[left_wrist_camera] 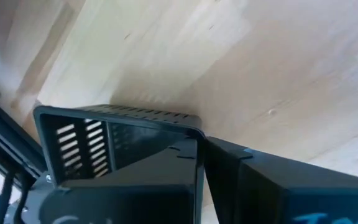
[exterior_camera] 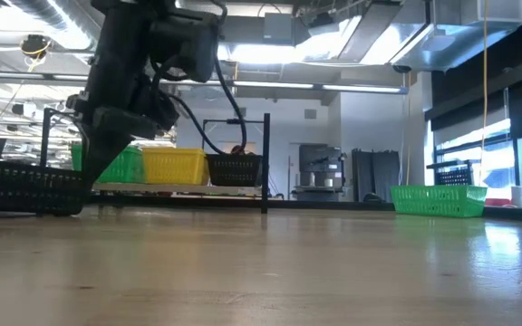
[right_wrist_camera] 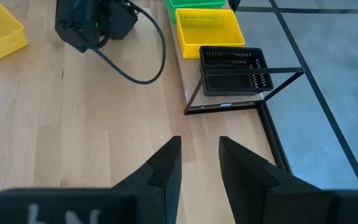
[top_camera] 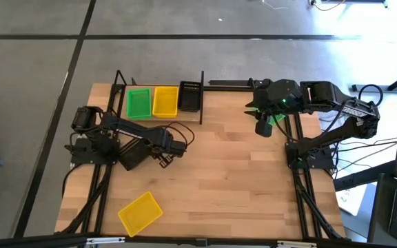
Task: Stack baskets on shelf by color
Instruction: Stack the black basket on the black basket on the shelf
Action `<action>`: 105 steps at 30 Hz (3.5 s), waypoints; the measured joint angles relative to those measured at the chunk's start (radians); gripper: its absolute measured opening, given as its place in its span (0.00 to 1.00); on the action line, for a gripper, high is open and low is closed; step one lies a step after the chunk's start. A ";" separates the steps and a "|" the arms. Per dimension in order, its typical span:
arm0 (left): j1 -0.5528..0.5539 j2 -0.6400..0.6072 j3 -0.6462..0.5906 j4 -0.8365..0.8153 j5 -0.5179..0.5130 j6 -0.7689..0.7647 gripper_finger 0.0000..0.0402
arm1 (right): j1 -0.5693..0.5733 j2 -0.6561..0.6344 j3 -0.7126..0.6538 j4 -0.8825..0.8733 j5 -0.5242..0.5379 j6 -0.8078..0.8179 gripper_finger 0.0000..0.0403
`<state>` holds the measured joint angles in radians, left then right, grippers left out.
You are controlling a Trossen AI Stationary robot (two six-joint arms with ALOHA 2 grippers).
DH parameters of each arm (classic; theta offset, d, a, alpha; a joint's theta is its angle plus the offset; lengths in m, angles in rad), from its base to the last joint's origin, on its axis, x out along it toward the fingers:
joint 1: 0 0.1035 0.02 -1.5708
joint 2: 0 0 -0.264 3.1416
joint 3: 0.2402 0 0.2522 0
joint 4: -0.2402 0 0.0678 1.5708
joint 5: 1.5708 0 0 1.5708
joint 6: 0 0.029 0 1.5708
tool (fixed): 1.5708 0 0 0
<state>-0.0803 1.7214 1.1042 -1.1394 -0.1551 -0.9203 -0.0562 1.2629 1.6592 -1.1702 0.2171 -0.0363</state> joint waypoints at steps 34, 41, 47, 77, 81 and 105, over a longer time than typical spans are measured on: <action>-0.147 -0.005 0.206 0.351 0.181 1.379 0.02 | 0.000 0.000 0.000 0.082 0.000 0.014 0.27; -0.146 -0.005 0.170 0.419 0.180 1.395 0.03 | 0.000 0.000 0.000 0.082 0.000 0.056 0.27; -0.146 -0.005 0.151 0.468 0.180 1.395 0.03 | 0.000 0.000 0.000 0.082 0.000 0.056 0.27; -0.111 -0.078 0.152 0.427 0.163 1.206 0.00 | 0.001 0.000 0.000 0.081 -0.077 0.055 0.27; -0.094 -0.170 0.152 0.411 0.142 1.118 0.02 | 0.001 0.000 0.000 0.078 -0.114 0.070 0.27; -0.098 -0.638 0.153 0.244 -0.334 0.661 0.03 | 0.083 0.272 0.001 0.139 -0.119 0.529 0.27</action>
<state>-0.1781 1.0836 1.2568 -0.8956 -0.4890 -0.2596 0.0270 1.5353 1.6600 -1.0310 0.0976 0.4926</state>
